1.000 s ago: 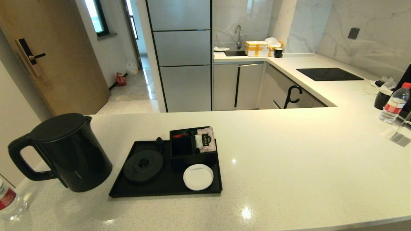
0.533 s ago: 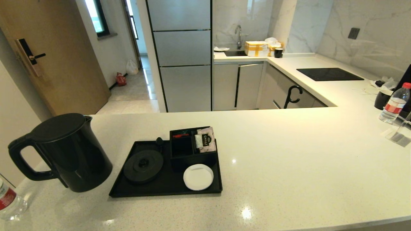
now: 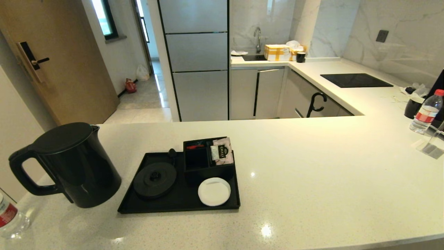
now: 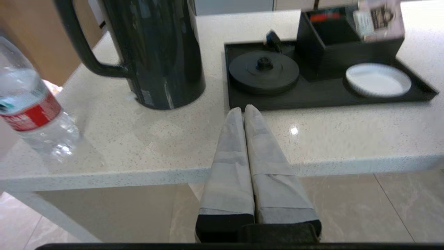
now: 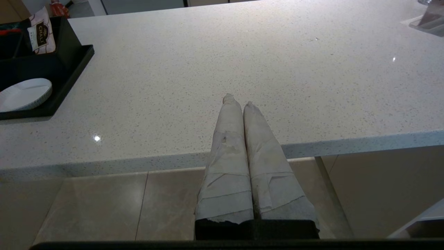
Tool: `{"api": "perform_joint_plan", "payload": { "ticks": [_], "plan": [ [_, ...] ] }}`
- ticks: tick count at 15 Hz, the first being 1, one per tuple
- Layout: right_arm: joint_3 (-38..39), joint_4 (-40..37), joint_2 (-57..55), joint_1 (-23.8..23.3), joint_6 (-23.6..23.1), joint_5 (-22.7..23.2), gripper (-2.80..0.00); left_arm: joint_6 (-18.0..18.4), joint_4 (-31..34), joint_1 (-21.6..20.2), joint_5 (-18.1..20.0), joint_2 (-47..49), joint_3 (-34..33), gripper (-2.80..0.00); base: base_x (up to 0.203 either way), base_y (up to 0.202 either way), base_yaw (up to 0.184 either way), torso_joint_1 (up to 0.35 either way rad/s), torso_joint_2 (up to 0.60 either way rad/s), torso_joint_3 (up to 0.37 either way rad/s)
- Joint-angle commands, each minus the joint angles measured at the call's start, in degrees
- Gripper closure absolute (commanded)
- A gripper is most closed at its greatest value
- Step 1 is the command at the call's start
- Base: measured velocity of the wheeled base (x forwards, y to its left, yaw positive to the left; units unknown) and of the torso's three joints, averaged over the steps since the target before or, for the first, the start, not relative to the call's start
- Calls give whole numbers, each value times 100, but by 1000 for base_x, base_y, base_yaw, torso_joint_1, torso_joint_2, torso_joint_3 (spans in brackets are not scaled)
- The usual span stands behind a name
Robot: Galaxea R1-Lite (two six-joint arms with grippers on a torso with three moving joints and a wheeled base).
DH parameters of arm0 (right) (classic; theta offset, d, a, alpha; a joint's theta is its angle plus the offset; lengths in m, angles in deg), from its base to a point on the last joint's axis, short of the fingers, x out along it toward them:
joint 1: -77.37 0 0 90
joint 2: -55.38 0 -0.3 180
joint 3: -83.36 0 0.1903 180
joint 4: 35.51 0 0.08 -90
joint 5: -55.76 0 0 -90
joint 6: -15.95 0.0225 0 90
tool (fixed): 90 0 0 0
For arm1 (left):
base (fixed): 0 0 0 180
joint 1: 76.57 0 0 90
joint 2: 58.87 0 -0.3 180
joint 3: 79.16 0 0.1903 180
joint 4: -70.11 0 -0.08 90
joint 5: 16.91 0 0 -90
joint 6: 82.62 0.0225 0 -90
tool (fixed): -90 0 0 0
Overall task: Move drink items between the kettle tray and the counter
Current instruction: Return the bottled water to its original position
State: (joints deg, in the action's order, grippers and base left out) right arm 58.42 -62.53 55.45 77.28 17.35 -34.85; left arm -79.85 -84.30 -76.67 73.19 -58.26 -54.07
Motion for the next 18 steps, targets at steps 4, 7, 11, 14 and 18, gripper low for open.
{"api": "perform_joint_plan", "payload": {
  "ticks": [4,7,11,14,18],
  "plan": [
    [-1,-3,-7,1,0,-1,0,-152,500,-193,-972,2047,2025,0,0,0,0,0,0,0],
    [-1,-3,-7,1,9,-1,0,-746,894,-381,-2458,3016,2624,0,0,0,0,0,0,0],
    [-1,-3,-16,1,0,-1,0,-1439,1365,-1069,-3203,4307,2186,0,0,0,0,0,0,0],
    [-1,-3,-16,1,0,-1,0,-1595,1296,-1791,-3167,5126,2308,0,0,0,0,0,0,0],
    [-1,-3,-7,1,0,-1,0,-1749,313,-2525,-2940,6264,2140,0,0,0,0,0,0,0]
  ]
}}
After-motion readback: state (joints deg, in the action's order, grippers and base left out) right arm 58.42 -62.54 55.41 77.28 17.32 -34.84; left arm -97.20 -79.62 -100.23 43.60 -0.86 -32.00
